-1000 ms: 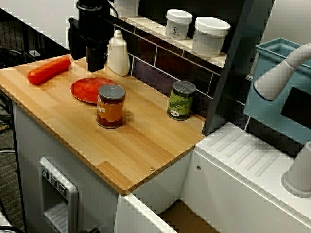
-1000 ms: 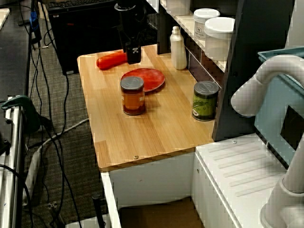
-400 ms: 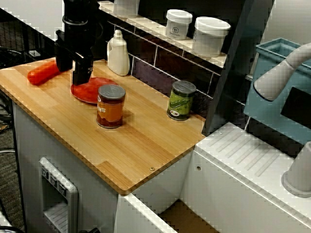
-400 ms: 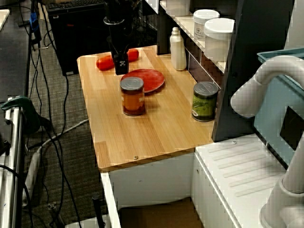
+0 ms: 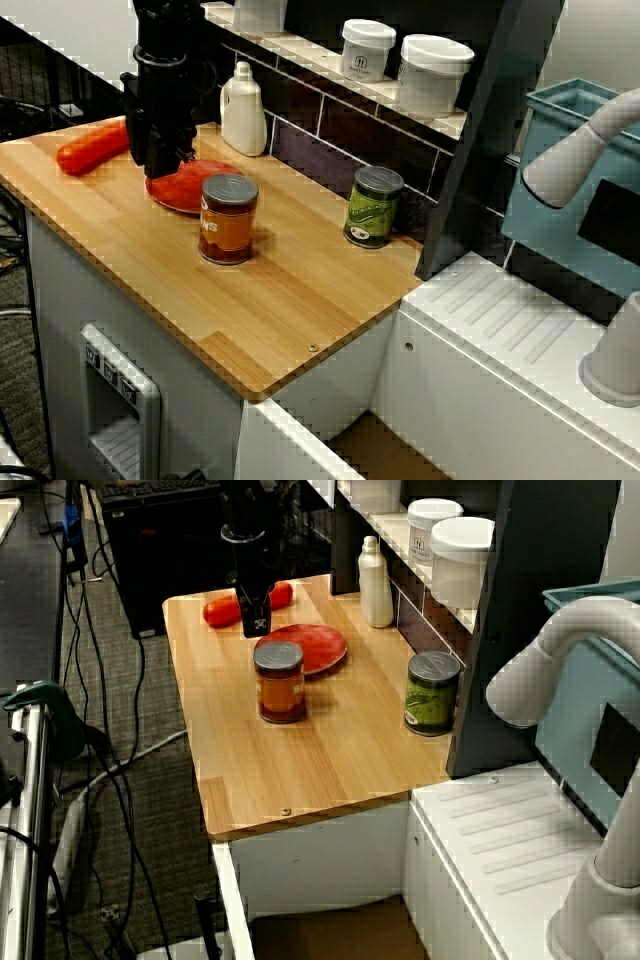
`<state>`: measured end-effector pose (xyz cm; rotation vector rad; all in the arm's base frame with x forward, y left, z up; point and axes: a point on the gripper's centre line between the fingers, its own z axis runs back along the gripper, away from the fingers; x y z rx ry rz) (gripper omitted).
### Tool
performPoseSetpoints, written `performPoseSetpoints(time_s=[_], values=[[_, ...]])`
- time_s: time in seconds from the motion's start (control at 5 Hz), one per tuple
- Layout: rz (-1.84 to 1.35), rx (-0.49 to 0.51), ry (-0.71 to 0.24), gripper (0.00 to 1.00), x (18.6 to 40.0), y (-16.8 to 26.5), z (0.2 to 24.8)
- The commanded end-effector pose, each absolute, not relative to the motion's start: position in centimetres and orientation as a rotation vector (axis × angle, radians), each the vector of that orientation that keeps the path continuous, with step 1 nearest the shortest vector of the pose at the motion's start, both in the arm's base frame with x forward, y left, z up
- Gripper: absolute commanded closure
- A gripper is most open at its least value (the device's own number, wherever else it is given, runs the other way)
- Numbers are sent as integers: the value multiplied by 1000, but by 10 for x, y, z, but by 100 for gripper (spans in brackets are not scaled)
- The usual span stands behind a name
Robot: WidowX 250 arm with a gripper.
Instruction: Push into sink
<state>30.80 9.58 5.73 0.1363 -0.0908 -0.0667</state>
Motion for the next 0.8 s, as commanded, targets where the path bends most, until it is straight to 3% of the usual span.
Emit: performPoseSetpoints(time_s=[0.0,0.6], values=[[-58,145,-130,100,318,89,70],[-29,97,-123,100,335,58,60]])
